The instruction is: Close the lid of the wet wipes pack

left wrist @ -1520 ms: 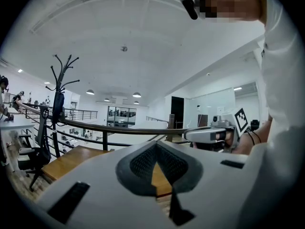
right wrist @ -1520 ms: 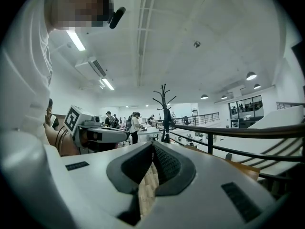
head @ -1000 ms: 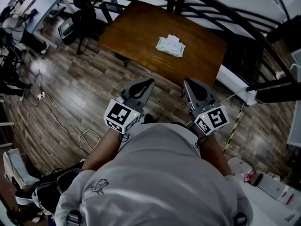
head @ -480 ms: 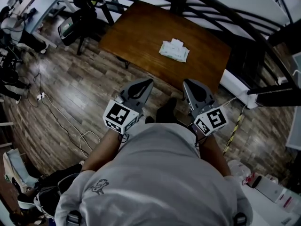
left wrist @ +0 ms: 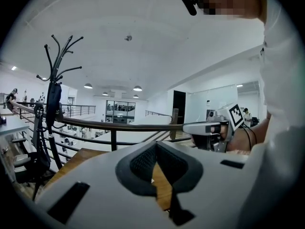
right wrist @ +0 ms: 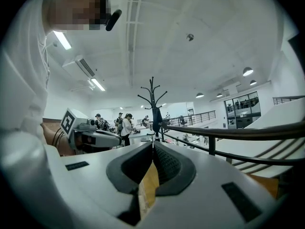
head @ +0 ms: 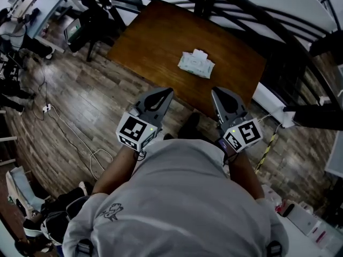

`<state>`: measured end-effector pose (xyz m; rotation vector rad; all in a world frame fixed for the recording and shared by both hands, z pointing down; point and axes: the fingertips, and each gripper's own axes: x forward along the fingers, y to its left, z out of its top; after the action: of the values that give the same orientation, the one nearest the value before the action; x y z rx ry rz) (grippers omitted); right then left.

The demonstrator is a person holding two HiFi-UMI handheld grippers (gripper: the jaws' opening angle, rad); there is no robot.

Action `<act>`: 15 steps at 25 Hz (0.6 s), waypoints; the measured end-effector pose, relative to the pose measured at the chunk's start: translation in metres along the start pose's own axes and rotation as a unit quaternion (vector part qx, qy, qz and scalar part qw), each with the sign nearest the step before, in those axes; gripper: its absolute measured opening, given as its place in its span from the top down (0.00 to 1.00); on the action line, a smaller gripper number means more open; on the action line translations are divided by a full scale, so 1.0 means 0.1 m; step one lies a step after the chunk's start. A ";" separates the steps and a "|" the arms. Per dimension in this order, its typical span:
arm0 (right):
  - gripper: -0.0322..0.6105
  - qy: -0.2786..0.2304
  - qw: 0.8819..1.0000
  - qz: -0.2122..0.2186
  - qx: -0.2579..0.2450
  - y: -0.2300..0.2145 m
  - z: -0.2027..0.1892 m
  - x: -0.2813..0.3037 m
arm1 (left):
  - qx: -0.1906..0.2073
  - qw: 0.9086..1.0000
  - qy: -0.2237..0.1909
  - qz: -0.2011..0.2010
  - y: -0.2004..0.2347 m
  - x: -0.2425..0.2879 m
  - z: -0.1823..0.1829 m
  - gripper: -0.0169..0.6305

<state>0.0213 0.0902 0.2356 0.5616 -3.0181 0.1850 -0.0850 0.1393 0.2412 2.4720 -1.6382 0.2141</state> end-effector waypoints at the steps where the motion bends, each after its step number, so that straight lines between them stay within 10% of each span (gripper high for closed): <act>1: 0.90 0.001 1.000 -0.001 0.002 -0.10 -0.01 0.02 | -0.001 1.000 0.003 0.001 0.04 0.09 0.00 0.95; 15: 0.89 0.009 1.000 -0.006 0.027 -1.30 -0.08 0.00 | 0.002 0.999 0.036 -0.036 0.01 1.41 0.00 0.95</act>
<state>0.0688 -0.0287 0.2570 0.5788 -2.9997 0.2693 -0.0316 0.0122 0.2716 2.4910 -1.5186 0.2950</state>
